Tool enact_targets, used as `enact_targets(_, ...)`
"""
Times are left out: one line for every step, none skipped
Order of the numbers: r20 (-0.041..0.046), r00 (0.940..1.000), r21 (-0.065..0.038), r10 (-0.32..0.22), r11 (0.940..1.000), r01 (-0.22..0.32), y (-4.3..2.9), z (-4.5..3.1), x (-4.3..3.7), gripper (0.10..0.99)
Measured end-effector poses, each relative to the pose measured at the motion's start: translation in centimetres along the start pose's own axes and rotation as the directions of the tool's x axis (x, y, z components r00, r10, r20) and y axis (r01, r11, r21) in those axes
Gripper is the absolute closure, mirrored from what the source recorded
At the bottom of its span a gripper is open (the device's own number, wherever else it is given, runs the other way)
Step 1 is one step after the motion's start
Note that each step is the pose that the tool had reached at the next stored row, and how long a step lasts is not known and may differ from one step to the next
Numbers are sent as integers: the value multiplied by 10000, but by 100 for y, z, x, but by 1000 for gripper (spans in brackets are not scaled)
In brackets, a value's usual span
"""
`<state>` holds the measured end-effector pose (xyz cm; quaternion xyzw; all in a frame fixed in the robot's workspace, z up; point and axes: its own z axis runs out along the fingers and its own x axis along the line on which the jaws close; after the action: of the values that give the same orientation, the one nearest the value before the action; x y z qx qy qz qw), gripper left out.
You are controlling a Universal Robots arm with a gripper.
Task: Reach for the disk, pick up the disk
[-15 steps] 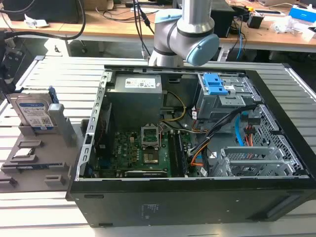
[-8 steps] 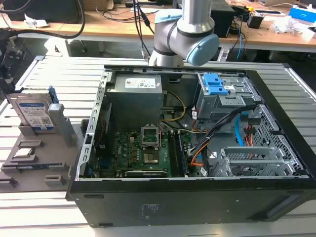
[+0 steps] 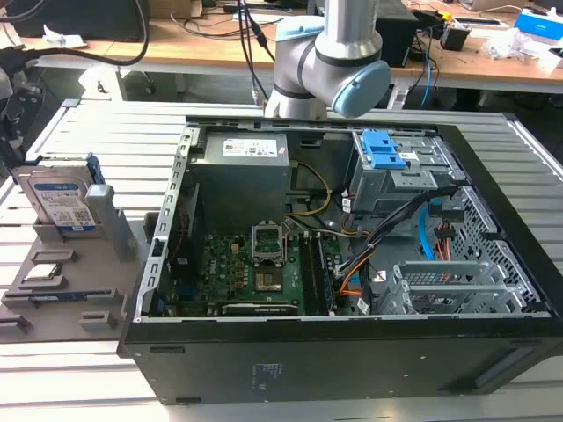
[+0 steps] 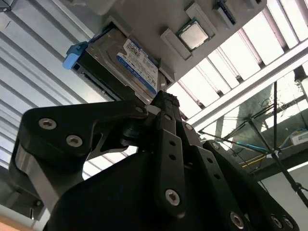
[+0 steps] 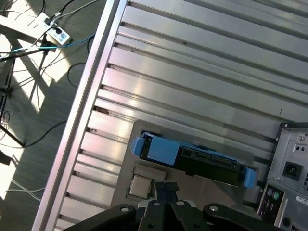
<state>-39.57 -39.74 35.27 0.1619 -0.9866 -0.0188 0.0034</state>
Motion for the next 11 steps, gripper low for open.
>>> enact_targets(-8, 9997, 0, -225, 9997, 225, 0, 0, 0, 980)
enact_targets(-16, 9991, 0, -419, 9991, 419, 0, 0, 0, 980)
enact_targets(-24, 9979, -1, -644, 9979, 644, 0, 0, 0, 980)
enact_targets(-36, 9953, -1, -967, 9953, 967, 0, 0, 0, 980)
enact_targets(-46, 9927, -2, -1202, 9928, 1202, 0, 0, 0, 980)
enact_targets(-52, 9905, -3, -1374, 9905, 1374, 0, 0, 0, 980)
enact_targets(-58, 9885, -4, -1512, 9885, 1512, 0, 0, 0, 980)
enact_targets(-64, 9857, -4, -1681, 9858, 1681, 0, 0, 0, 980)
enact_targets(-72, 9819, -6, -1890, 9820, 1890, 0, 0, 0, 980)
enact_targets(-84, 9754, -8, -2201, 9755, 2201, 0, 0, 0, 980)
enact_targets(-92, 9701, -10, -2426, 9701, 2426, 0, 0, 0, 980)
